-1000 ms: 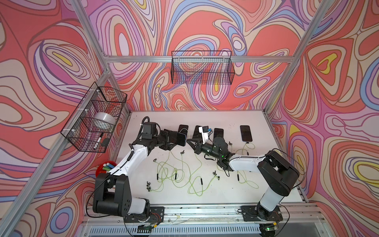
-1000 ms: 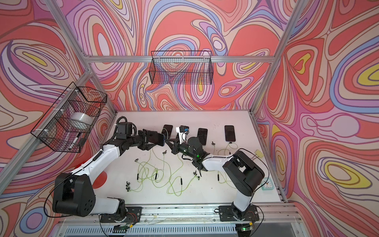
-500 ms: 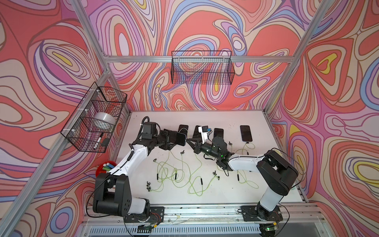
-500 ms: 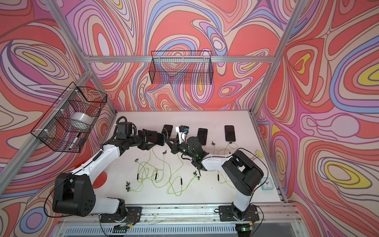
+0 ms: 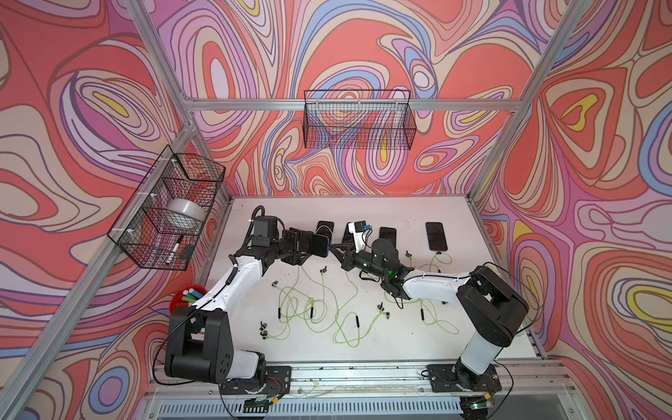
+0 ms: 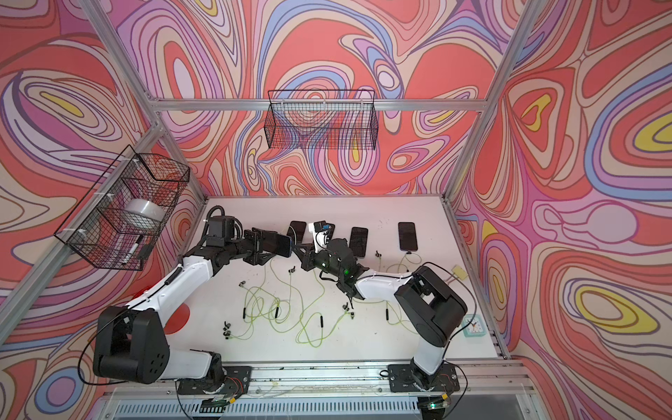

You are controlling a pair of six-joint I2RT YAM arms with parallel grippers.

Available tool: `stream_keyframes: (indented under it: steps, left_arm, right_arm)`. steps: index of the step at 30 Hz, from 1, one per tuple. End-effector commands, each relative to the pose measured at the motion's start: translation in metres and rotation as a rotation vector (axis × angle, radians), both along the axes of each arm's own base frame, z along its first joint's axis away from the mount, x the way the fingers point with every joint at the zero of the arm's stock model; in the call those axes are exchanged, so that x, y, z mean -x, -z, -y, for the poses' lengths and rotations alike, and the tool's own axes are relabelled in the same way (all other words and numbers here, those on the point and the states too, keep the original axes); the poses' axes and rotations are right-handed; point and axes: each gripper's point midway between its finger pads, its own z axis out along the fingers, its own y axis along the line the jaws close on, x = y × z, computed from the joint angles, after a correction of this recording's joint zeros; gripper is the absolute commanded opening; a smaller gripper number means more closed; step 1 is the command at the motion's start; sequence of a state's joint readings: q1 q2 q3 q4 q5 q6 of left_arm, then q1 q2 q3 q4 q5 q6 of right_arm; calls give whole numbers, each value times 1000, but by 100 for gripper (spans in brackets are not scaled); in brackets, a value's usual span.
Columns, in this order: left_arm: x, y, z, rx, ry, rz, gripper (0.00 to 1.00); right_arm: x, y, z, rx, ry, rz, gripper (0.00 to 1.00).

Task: Plug wired earphones into phones
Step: Insert the wired earphone into the phone.

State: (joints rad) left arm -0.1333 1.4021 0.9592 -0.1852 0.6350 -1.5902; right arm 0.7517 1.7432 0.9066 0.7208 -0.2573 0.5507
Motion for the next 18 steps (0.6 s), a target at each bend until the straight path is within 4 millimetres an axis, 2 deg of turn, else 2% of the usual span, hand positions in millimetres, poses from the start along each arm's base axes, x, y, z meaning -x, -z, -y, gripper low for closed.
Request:
stream_keyframes:
  steps: [1, 9, 14, 15, 16, 18]
  left_arm:
    - [6, -34, 31, 85, 119, 86, 0]
    - [8, -35, 51, 119, 153, 86, 0]
    - [3, -33, 47, 99, 151, 97, 0]
    - [1, -31, 42, 79, 151, 100, 0]
    - [0, -28, 36, 48, 154, 104, 0]
    - [-2, -23, 23, -28, 160, 107, 0]
  right_arm:
    - [1, 14, -13, 45, -20, -14, 0]
    - [0, 14, -24, 29, -40, 5, 0]
    - [1, 17, -18, 53, -22, -20, 0]
    - [0, 18, -14, 67, -8, -35, 6]
    - [0, 28, -11, 106, 7, -69, 15]
    - [1, 25, -1, 147, 19, -86, 34]
